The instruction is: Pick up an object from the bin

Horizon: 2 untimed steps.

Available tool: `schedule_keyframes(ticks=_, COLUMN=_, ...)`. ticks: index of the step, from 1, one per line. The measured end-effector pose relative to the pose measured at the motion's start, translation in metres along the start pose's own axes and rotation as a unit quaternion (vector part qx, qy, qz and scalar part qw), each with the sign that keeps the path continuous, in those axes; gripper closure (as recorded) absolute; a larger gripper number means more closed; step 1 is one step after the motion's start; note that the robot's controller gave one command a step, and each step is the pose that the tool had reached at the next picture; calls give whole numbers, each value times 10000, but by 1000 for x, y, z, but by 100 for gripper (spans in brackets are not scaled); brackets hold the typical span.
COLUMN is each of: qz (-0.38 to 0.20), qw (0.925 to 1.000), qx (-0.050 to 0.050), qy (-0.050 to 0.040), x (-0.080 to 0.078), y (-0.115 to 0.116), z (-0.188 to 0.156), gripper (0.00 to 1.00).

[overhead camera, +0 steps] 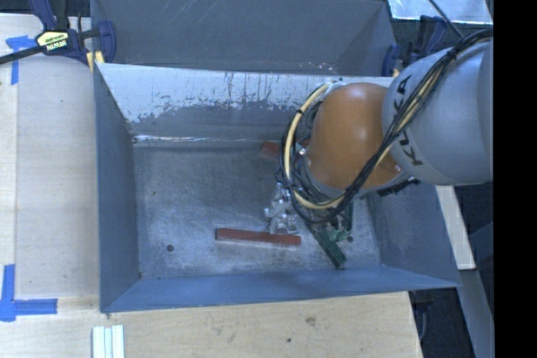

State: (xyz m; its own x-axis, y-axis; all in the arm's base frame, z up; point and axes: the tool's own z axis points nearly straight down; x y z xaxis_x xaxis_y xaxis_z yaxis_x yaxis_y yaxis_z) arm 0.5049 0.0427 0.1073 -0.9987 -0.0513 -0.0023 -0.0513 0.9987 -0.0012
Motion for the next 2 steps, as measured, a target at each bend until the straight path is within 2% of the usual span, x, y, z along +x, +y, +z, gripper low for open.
schedule_keyframes(ticks=1, qz=41, qw=10000, qx=-3, qy=12, x=19, y=-13, z=-10, gripper=0)
schedule_keyframes(ticks=2, qz=38, qw=10000, qx=-4, qy=6, x=18, y=-13, z=-10, gripper=100)
